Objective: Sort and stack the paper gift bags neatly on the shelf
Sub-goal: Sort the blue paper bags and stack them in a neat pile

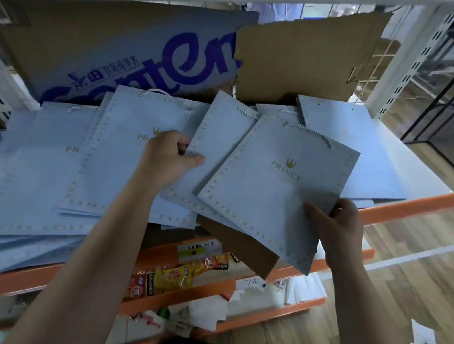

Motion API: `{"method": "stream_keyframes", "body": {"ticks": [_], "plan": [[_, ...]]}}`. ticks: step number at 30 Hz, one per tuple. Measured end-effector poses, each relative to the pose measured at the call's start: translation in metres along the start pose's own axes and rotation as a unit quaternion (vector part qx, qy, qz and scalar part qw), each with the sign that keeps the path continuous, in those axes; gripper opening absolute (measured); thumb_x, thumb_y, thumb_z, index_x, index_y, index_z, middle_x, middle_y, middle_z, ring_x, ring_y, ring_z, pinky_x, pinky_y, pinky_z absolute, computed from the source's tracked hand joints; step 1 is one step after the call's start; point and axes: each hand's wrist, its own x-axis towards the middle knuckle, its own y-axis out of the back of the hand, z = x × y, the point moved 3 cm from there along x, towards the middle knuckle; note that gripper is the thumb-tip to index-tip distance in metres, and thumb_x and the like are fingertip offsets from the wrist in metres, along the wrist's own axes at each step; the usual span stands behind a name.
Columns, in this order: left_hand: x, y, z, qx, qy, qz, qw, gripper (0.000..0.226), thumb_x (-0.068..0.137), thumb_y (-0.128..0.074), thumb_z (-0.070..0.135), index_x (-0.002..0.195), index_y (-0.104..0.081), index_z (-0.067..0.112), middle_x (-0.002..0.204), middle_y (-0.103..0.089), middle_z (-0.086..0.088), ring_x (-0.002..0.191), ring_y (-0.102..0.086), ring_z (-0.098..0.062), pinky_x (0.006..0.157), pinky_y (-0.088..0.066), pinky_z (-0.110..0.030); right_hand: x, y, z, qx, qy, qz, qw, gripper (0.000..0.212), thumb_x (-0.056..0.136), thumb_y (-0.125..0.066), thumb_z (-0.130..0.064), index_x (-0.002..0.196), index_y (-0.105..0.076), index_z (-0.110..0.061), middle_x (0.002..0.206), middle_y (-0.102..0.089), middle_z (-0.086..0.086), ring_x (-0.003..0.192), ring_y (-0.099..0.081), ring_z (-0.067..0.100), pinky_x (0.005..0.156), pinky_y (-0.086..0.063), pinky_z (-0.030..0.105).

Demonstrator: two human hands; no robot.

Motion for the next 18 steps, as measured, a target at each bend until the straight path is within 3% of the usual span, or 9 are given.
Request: {"method": "stream_keyframes", "body": {"ticks": [4,7,10,14,18], "plan": [[-0.01,0.006,-0.001,-0.046,-0.004,0.023,0.999,0.025,0.092,-0.062,0.03,0.108,-0.052,0.012,0.095,-0.057,0.002,0.08,-0.053,-0.012,0.065,-0.042,-0.027,-0.005,-0.001,-0.011,0.009,0.025,-0.001,1.0,0.033,0.087,-0.068,-0.02,0.116,-0.056,-0.009,0.106,-0.063,-0.001,0.092,-0.061,0.02,0.067,-0.049,0.029],[-0.025,0.019,-0.005,-0.066,-0.009,0.089,0.994,0.019,0.098,-0.05,0.031,0.107,-0.044,0.015,0.078,-0.049,0.004,0.06,-0.043,-0.011,0.05,-0.034,-0.026,-0.009,-0.009,-0.024,0.028,0.057,-0.01,0.998,0.036,0.089,-0.066,-0.027,0.119,-0.049,-0.014,0.109,-0.058,-0.006,0.096,-0.058,0.015,0.069,-0.048,0.025],[-0.048,0.038,-0.018,-0.055,-0.02,0.162,0.985,0.016,0.101,-0.044,0.032,0.104,-0.041,0.017,0.057,-0.039,0.001,0.042,-0.031,-0.01,0.039,-0.024,-0.023,-0.016,-0.028,-0.037,0.038,0.084,-0.049,0.995,0.041,0.09,-0.065,-0.033,0.122,-0.046,-0.016,0.114,-0.056,-0.009,0.101,-0.057,0.013,0.077,-0.05,0.03],[-0.082,0.072,-0.049,-0.021,0.011,0.238,0.971,0.02,0.1,-0.047,0.034,0.1,-0.043,0.014,0.054,-0.042,-0.006,0.044,-0.034,-0.02,0.036,-0.022,-0.021,-0.036,-0.062,-0.054,0.064,0.116,-0.098,0.986,0.041,0.091,-0.063,-0.035,0.119,-0.044,-0.011,0.112,-0.057,-0.002,0.098,-0.057,0.017,0.071,-0.049,0.03],[-0.115,0.109,-0.087,-0.018,0.05,0.272,0.961,0.019,0.099,-0.05,0.03,0.1,-0.046,0.012,0.063,-0.055,-0.016,0.049,-0.043,-0.021,0.039,-0.026,-0.021,-0.064,-0.106,-0.065,0.161,0.061,-0.175,0.969,0.026,0.091,-0.066,-0.025,0.107,-0.05,-0.012,0.102,-0.064,0.002,0.087,-0.065,0.019,0.064,-0.052,0.031]]}}
